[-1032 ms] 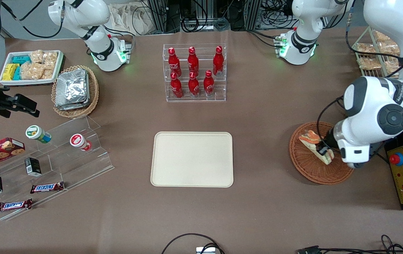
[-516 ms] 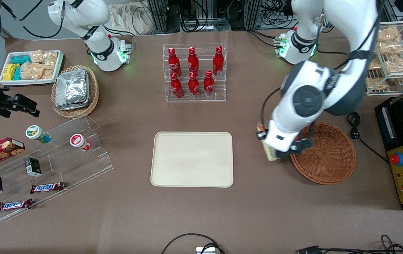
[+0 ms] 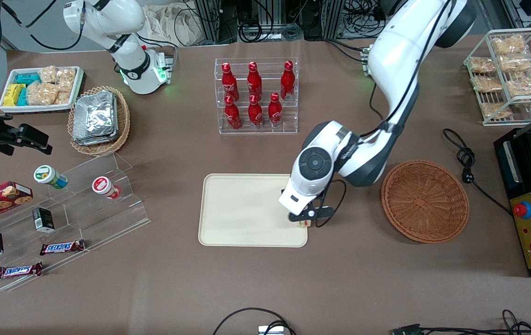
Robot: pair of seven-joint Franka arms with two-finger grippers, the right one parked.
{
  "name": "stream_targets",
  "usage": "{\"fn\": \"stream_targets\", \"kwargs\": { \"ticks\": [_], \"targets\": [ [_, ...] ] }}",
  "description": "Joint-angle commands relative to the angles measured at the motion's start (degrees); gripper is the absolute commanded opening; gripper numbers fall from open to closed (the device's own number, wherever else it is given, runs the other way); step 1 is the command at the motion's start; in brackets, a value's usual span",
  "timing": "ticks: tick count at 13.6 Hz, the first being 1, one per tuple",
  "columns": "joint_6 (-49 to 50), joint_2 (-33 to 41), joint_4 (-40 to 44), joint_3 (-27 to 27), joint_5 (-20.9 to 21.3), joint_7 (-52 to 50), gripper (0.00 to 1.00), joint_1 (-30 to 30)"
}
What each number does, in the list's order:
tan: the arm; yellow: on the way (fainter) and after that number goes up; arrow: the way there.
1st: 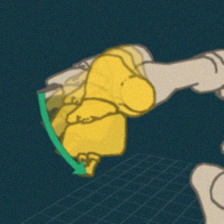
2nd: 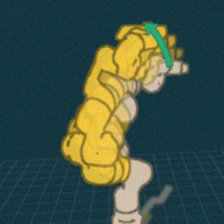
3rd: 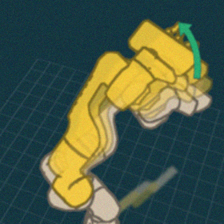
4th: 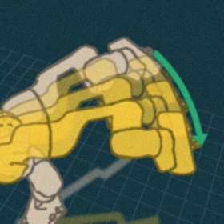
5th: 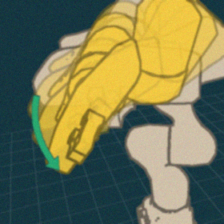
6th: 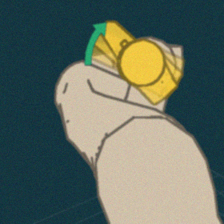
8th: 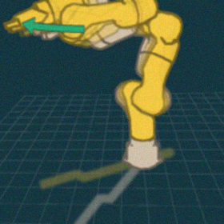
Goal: Place sandwich from basket to tray
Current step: 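Carry the sandwich with the left gripper over to the beige tray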
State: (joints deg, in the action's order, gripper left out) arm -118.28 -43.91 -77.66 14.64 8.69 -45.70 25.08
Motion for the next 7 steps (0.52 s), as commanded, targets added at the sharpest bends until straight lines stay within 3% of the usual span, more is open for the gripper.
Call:
{"fn": "stream_targets", "kwargs": {
  "ticks": [1, 3, 4, 5, 6, 7],
  "targets": [
    [-2.6, -2.7, 2.8, -0.7, 1.4, 0.2, 0.0, 1.3],
    [-3.5, -3.9, 2.8, -0.7, 1.4, 0.2, 0.01, 2.0],
    [-3.4, -3.7, 2.9, -0.6, 0.9, 0.1, 0.18, 1.9],
    [-3.2, -3.8, 2.8, -0.7, 0.7, 0.0, 0.76, 1.7],
    [-3.0, -3.4, 2.8, -0.7, 0.8, -0.1, 1.0, 1.9],
    [-2.4, -2.8, 2.8, -0.6, 0.8, -0.2, 1.0, 1.8]
  ]
}}
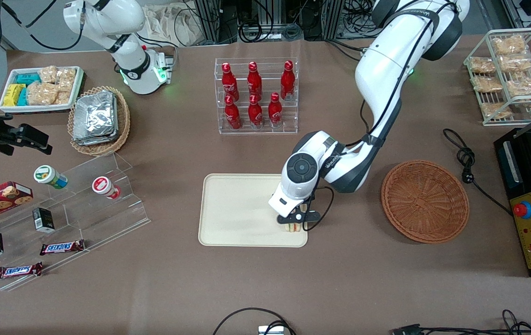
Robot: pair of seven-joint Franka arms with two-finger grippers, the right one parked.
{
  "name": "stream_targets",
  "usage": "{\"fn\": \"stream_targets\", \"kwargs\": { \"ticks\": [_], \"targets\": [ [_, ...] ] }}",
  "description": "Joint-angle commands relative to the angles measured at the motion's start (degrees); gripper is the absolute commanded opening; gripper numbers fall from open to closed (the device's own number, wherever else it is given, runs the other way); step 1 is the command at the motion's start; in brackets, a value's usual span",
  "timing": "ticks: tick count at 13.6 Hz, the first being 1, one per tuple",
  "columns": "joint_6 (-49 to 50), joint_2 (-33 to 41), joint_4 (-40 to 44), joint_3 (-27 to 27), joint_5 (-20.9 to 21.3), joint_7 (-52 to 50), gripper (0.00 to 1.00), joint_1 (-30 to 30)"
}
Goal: Place sandwich from basket to tray
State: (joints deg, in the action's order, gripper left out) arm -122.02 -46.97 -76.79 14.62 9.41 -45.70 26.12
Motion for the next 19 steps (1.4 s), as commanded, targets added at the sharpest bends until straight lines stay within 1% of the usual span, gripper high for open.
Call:
{"fn": "stream_targets", "kwargs": {
  "ticks": [1, 3, 5, 7, 9, 11, 12, 13, 14, 16, 17, 19],
  "targets": [
    [3.2, 1.1, 2.0, -0.6, 0.0, -0.1, 1.0, 0.6],
    [6.5, 2.7, 2.0, -0.6, 0.7, -0.6, 1.0, 0.8],
    [8.9, 5.8, 1.6, -0.6, 0.3, -1.9, 1.0, 0.9],
    [12.1, 9.3, 1.5, -0.5, 0.1, -1.1, 1.0, 0.7],
    [18.1, 13.7, 0.5, -0.5, 0.1, 0.9, 1.0, 0.3],
    [21.3, 19.3, -3.7, -0.6, -1.7, 8.9, 1.0, -1.2],
    [21.5, 22.8, -7.4, -0.6, -2.6, 12.2, 1.0, -2.8],
    [21.2, 26.3, -11.5, -0.5, -3.6, 15.9, 1.0, -5.8],
    [20.7, 30.2, -16.0, -0.5, -5.0, 22.2, 1.0, -7.7],
    [20.7, 36.3, -21.8, -0.7, -5.5, 33.3, 1.0, -11.9],
    [20.9, 38.4, -23.6, -0.7, -5.6, 37.1, 1.0, -13.5],
    [24.3, 39.5, -22.5, -1.1, -4.9, 41.6, 1.0, -14.8]
  ]
}}
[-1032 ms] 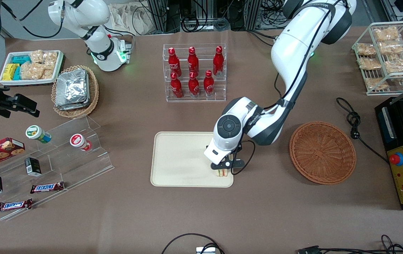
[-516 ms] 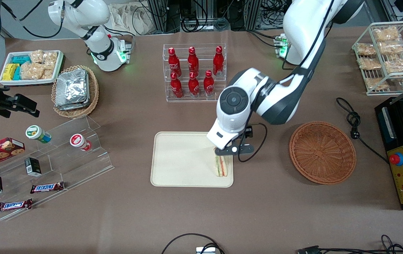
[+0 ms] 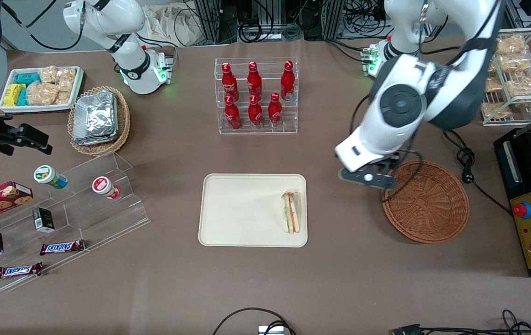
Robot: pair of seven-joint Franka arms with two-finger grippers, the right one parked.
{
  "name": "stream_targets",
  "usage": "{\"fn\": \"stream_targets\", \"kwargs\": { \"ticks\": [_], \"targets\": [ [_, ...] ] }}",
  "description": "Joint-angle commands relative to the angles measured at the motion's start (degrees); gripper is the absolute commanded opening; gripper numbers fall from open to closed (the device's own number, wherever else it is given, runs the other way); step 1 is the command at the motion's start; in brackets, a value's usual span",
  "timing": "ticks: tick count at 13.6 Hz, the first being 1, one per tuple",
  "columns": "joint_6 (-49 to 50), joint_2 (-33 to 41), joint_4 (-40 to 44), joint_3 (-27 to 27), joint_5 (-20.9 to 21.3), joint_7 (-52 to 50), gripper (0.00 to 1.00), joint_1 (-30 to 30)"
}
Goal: Place sandwich from basket to tray
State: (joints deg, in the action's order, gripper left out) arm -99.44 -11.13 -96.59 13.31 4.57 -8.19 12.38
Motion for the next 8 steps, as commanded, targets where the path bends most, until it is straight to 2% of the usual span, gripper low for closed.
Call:
{"fn": "stream_targets", "kwargs": {
  "ticks": [1, 4, 8],
  "targets": [
    [5.1, 3.4, 0.6, 0.1, 0.0, 4.8, 1.0, -1.8],
    [14.9, 1.1, 11.6, 0.1, -0.2, 4.0, 1.0, -3.9],
    [16.0, -0.9, 13.7, -1.2, 1.1, 5.0, 1.0, -5.6]
  ]
}}
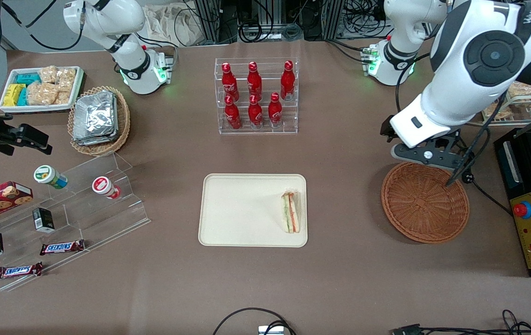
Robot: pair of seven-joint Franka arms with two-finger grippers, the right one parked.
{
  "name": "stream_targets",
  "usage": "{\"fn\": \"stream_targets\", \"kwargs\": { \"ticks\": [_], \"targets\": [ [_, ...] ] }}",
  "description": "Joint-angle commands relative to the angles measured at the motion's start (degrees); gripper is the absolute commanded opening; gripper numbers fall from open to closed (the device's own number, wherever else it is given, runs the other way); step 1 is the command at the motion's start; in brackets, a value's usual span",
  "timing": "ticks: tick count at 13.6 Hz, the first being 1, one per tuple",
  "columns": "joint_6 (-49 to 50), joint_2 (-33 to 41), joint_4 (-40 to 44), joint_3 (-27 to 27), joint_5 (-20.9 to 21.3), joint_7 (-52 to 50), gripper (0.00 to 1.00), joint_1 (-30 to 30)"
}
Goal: Place sandwich from basket to tray
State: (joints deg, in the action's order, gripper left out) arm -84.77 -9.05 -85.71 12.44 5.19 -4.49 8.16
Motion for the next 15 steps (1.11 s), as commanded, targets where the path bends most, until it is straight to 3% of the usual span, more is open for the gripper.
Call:
{"fn": "stream_targets", "kwargs": {
  "ticks": [1, 4, 7, 10, 15],
  "targets": [
    [1.4, -3.6, 2.4, -0.3, 0.6, 1.1, 1.0, -2.7],
    [2.6, -4.1, -0.7, -0.7, 1.2, 1.7, 1.0, -6.3],
    [-2.3, 0.3, -8.7, -0.7, -0.2, 1.5, 1.0, -11.2],
    [-4.3, 4.1, -14.0, -1.4, -1.7, 1.2, 1.0, -11.8],
    [2.1, -4.1, 0.7, -1.2, -1.1, 0.6, 1.0, -11.5]
  ]
}}
